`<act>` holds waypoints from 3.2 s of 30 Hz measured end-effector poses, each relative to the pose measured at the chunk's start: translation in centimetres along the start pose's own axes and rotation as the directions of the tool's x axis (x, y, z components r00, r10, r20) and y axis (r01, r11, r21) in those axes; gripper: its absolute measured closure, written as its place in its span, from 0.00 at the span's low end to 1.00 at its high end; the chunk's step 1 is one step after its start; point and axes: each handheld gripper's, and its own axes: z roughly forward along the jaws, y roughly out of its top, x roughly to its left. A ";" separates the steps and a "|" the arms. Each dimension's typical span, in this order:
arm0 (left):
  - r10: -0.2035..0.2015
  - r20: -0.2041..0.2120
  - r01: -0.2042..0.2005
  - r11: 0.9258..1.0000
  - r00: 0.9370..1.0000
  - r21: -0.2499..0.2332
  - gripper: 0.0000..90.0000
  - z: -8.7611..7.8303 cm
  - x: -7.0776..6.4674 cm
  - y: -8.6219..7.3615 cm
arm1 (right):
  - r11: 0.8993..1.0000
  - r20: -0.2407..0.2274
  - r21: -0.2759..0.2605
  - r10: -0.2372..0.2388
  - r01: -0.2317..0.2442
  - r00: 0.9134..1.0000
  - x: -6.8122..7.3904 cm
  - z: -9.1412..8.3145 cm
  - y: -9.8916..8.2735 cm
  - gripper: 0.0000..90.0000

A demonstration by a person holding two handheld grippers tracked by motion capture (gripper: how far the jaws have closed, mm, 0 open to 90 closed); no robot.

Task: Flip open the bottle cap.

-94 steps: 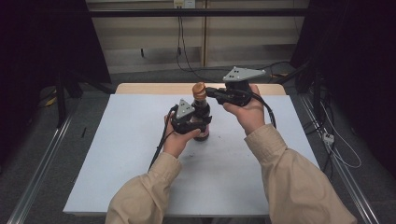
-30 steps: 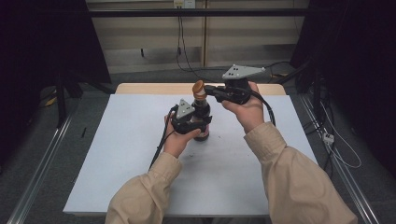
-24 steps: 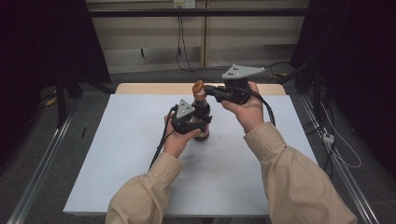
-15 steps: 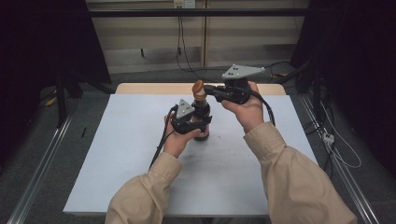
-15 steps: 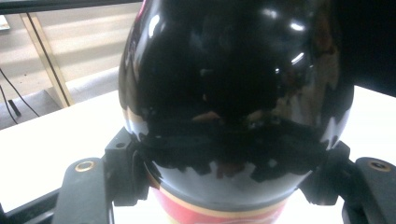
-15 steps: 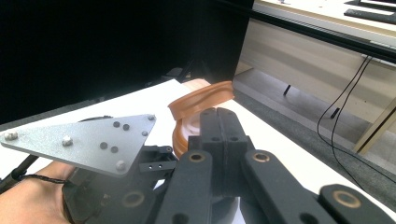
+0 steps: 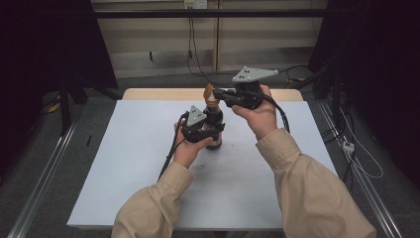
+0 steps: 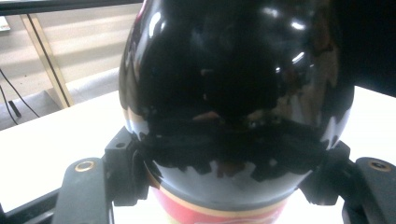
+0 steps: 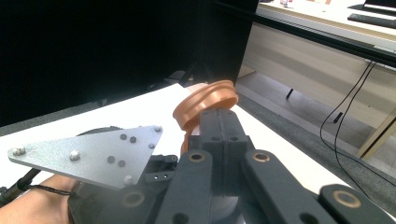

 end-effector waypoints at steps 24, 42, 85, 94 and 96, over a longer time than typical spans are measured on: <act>-0.002 -0.003 0.002 1.000 1.000 -0.003 0.33 0.0 0.0 0.0 | 1.000 -0.005 -0.006 0.006 -0.006 1.000 -0.1 0.2 0.1 1.00; 0.003 -0.011 -0.003 1.000 1.000 -0.022 0.33 0.0 -0.1 -0.2 | 1.000 -0.020 -0.030 0.004 -0.004 1.000 0.3 0.0 0.4 1.00; 0.016 0.112 -0.016 1.000 0.994 -0.001 0.12 -6.1 -0.5 -0.2 | 0.996 0.002 -0.043 0.074 -0.074 0.997 0.3 -4.3 -5.7 0.25; 0.012 0.131 -0.013 1.000 0.991 0.006 0.11 -8.0 0.6 -1.7 | 0.995 -0.006 -0.025 0.094 -0.094 0.996 0.6 -5.0 -8.6 0.22; 0.003 0.134 -0.004 1.000 0.991 0.006 0.11 -8.5 0.8 -2.0 | 0.995 -0.008 -0.017 0.100 -0.100 0.995 0.7 -5.3 -9.4 0.21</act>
